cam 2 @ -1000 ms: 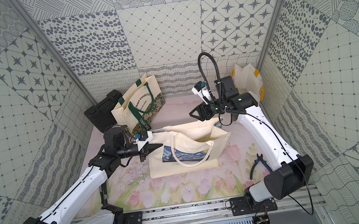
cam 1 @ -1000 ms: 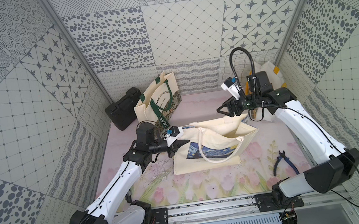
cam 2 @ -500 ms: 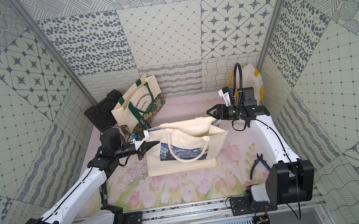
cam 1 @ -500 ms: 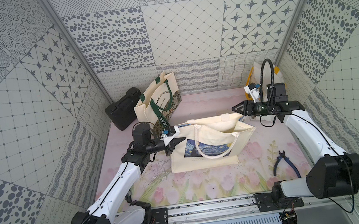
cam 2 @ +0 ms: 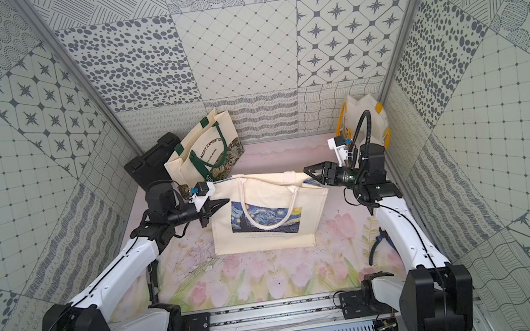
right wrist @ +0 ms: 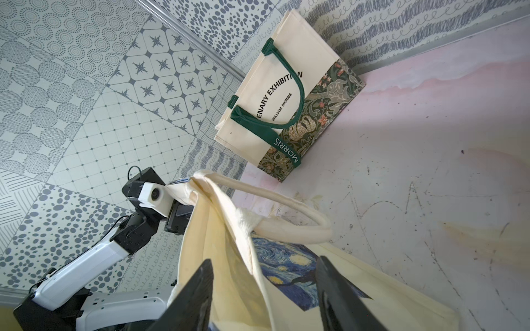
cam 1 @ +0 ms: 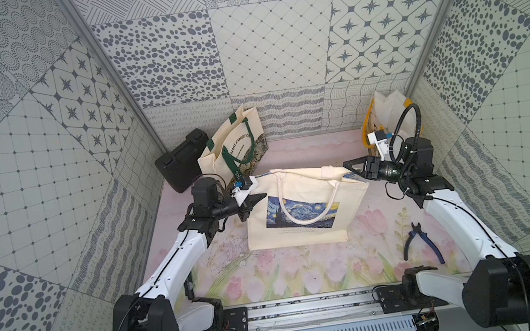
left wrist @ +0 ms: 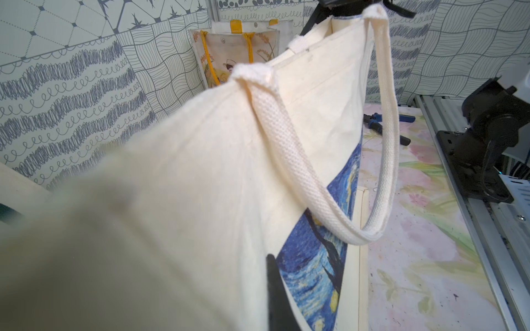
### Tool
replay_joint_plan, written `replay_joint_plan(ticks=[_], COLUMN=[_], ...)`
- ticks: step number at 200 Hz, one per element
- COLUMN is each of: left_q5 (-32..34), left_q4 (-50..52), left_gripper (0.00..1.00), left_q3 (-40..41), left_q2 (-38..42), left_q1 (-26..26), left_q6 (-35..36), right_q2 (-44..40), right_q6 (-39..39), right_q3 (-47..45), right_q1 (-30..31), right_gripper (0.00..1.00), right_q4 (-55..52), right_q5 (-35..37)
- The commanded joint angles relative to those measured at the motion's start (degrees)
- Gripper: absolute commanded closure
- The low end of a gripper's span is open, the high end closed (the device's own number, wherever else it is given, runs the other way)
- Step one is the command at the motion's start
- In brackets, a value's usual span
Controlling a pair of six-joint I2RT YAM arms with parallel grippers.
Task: Put away the canvas bag
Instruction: Press the canvas bag.
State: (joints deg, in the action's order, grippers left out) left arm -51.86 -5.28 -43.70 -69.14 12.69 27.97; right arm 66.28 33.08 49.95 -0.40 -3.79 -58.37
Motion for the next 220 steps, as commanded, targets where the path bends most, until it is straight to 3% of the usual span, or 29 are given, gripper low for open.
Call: replay_joint_plan(ticks=[1, 105, 135, 165, 220], left_q5=[0.90, 2.84, 3.23, 3.08, 3.10], left_q4=[-5.03, -4.70, -4.82, -4.33, -3.53], left_gripper=[1.00, 1.00, 1.00, 1.00, 1.00], left_q3=[-1.15, -3.85, -4.29, -4.83, -4.81], left_q2=[-1.40, -6.45, -7.52, -7.94, -8.02], left_q1=[-1.60, -3.03, -3.25, -3.28, -3.47], left_q6=[-1.22, -0.49, -1.13, -1.16, -0.99], right_q2=[-2.45, -7.77, -10.20, -12.07, -10.47], right_q6=[2.51, 3.82, -6.29, -8.29, -20.45], right_q3=[-2.12, -7.53, -6.77, -8.40, -4.92], right_q1=[1.26, 4.04, 8.59, 10.81, 16.66], right_gripper=[0.40, 0.39, 0.36, 0.33, 0.36], right_q4=[6.68, 11.28, 1.03, -0.08, -14.36], right_q5=[-2.77, -3.90, 0.03, 2.76, 9.78])
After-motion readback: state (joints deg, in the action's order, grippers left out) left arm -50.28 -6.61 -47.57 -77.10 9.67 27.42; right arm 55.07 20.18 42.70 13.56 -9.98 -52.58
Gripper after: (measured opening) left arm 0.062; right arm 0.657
